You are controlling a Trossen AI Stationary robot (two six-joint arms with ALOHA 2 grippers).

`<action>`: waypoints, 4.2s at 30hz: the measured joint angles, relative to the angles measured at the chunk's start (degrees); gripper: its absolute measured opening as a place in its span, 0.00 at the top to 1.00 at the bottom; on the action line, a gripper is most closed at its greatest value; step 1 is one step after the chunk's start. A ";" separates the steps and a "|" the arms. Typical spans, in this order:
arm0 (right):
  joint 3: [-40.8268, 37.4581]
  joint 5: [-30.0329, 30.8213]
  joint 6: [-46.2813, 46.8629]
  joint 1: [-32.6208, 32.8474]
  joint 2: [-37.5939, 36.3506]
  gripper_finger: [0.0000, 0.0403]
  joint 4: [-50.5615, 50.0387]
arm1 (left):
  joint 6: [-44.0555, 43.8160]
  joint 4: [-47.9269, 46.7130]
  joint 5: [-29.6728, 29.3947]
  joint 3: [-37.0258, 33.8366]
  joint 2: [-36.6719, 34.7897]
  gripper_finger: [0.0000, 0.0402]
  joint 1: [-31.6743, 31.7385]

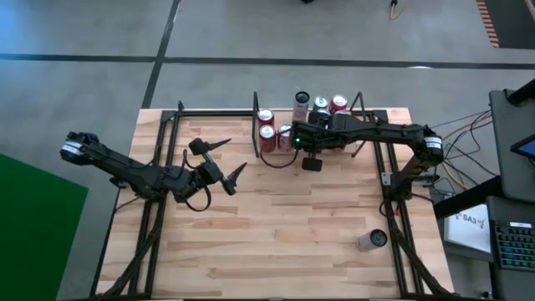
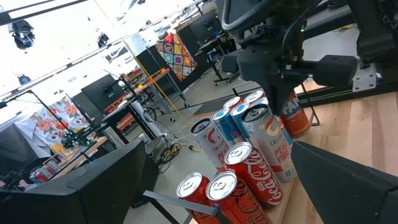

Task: Place canned beverage on shelf
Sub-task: Put the left white and pink soda can on the shelf

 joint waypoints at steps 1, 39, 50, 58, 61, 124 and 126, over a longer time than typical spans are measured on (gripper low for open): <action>0.00 0.00 -0.02 -0.12 0.00 0.98 0.25 | 0.00 0.00 0.00 0.00 0.00 0.03 0.00; -0.03 -2.23 0.95 0.39 -2.86 0.98 2.76 | -0.95 0.00 0.00 0.00 0.00 0.03 0.01; -10.22 -6.26 -4.46 2.72 -12.47 0.98 21.55 | -1.99 1.76 0.13 0.32 0.00 0.03 0.57; -23.24 -6.42 -9.38 2.76 -18.77 0.98 35.09 | 8.38 2.54 2.51 3.19 -0.86 0.03 5.02; -25.83 -6.42 -8.18 2.24 -20.26 0.98 34.07 | 11.24 2.34 4.27 3.19 -1.16 0.03 7.42; -43.17 8.49 17.86 0.38 -22.70 0.98 54.89 | 17.57 0.20 1.49 3.02 -0.86 0.03 15.12; -43.17 8.19 18.55 0.39 -23.47 0.98 52.51 | 17.57 0.15 1.49 3.02 -0.75 0.03 15.13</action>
